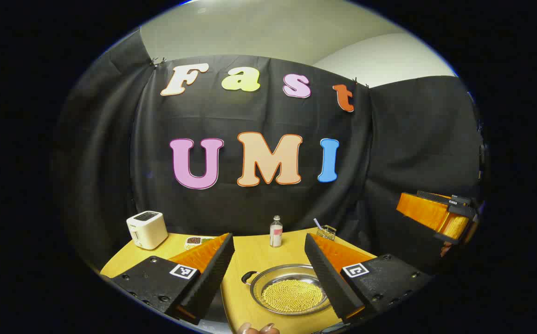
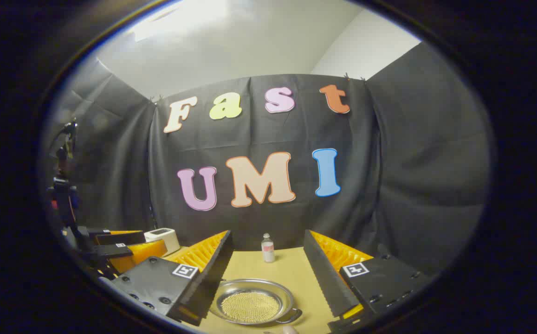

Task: First push the handle of the pot to place it horizontally, then grasp the pot with both hands and set it on the induction cooktop.

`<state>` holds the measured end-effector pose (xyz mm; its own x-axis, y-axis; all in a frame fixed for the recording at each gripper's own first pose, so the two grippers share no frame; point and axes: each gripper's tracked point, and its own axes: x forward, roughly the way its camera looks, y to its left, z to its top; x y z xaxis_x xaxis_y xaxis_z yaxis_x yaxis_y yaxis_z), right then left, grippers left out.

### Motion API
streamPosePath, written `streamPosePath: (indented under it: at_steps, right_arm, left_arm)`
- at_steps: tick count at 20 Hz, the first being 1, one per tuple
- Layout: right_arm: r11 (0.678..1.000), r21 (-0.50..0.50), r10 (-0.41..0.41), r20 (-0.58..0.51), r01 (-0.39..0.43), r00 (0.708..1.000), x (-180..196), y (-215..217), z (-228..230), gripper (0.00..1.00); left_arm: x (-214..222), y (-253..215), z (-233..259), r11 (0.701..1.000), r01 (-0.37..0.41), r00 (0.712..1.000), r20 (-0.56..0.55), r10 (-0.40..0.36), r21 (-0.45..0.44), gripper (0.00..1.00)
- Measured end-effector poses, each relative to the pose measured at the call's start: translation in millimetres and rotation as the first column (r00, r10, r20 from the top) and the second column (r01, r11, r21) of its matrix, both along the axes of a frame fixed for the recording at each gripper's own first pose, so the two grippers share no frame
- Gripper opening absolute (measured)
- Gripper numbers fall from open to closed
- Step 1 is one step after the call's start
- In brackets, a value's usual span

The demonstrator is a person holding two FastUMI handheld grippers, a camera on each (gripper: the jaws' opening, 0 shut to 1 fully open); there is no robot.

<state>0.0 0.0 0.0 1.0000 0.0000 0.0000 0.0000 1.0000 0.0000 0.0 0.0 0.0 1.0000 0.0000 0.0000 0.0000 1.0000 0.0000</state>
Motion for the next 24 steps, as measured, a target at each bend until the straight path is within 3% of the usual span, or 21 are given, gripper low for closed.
streamPosePath:
  at_steps: [7, 13, 24]
  right_arm:
    - [0.999, -0.005, 0.048, 0.005, -0.048, 0.999, -4.1, -4.7, 5.8, 0.93]
    - [0.996, -0.037, 0.080, -0.011, -0.081, 0.997, -2.9, -4.4, 2.8, 0.94]
    - [0.998, -0.047, 0.036, -0.060, -0.039, 0.998, -7.5, -14.3, -14.4, 0.93]
  left_arm:
    - [0.0, 4.0, 8.5, 0.998, -0.050, 0.999, 0.016, 0.049, 0.047, 0.98]
    - [-1.7, 4.9, 11.0, 0.996, -0.089, 0.996, 0.029, 0.088, 0.032, 1.00]
    - [-1.1, 0.3, 3.2, 0.997, -0.066, 0.998, 0.009, 0.066, 0.027, 0.98]
